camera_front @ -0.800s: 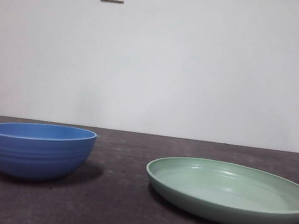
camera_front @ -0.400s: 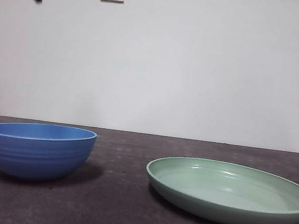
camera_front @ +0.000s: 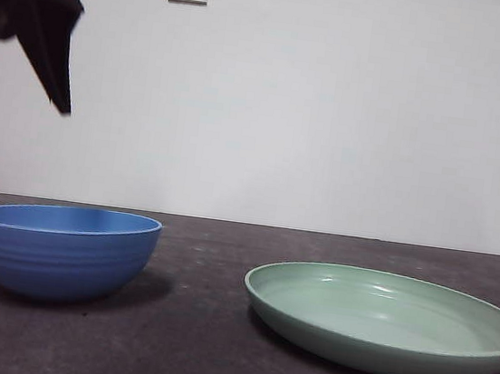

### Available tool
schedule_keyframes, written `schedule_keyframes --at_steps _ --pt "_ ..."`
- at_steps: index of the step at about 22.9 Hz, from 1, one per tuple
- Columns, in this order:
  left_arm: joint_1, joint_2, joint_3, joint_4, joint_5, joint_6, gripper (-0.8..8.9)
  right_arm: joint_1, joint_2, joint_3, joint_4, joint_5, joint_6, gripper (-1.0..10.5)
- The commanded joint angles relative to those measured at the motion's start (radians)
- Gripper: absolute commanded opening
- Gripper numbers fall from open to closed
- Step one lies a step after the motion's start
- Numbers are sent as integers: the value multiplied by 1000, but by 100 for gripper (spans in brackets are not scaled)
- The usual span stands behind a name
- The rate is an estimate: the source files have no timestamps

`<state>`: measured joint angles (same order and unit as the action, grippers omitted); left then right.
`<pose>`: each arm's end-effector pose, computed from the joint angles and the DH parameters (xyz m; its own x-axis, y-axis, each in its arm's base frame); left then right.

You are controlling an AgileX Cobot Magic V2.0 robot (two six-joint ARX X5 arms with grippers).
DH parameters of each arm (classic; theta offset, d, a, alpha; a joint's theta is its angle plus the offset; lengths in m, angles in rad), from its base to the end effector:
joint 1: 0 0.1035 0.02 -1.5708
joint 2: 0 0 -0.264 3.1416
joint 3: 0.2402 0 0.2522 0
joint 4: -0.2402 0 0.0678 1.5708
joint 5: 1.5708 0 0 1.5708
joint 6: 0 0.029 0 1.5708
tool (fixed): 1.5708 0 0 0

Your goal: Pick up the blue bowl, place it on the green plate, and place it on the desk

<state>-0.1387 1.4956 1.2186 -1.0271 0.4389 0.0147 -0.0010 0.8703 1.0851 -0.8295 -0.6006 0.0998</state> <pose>0.2726 -0.0505 0.2667 0.1775 -0.4539 -0.8732 0.2501 0.8790 -0.4060 0.1513 0.0162 0.3633 0.6746 0.5645 -0.4758 -0.4011 0.8213 0.4057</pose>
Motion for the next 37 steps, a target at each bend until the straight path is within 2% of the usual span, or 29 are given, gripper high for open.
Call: schedule_keyframes --at_steps 1,8,21,25,32,34,37 --pt "-7 60 20 5 -21 27 445 2 4 18 5 -2 -6 581" --pt "-13 150 20 11 -153 26 446 2 4 18 5 -2 -6 581" --pt "-45 245 19 69 -153 19 424 2 4 18 -2 -2 -7 581" --pt "-45 245 19 81 -153 19 231 2 4 18 -3 -2 -7 581" --pt "-47 257 19 75 -153 19 198 2 4 18 -5 -2 -7 581" --pt "-47 259 19 76 -152 19 126 2 4 18 -6 -2 -8 581" --pt "-47 259 19 76 -152 19 106 2 4 18 -6 -2 -8 581"
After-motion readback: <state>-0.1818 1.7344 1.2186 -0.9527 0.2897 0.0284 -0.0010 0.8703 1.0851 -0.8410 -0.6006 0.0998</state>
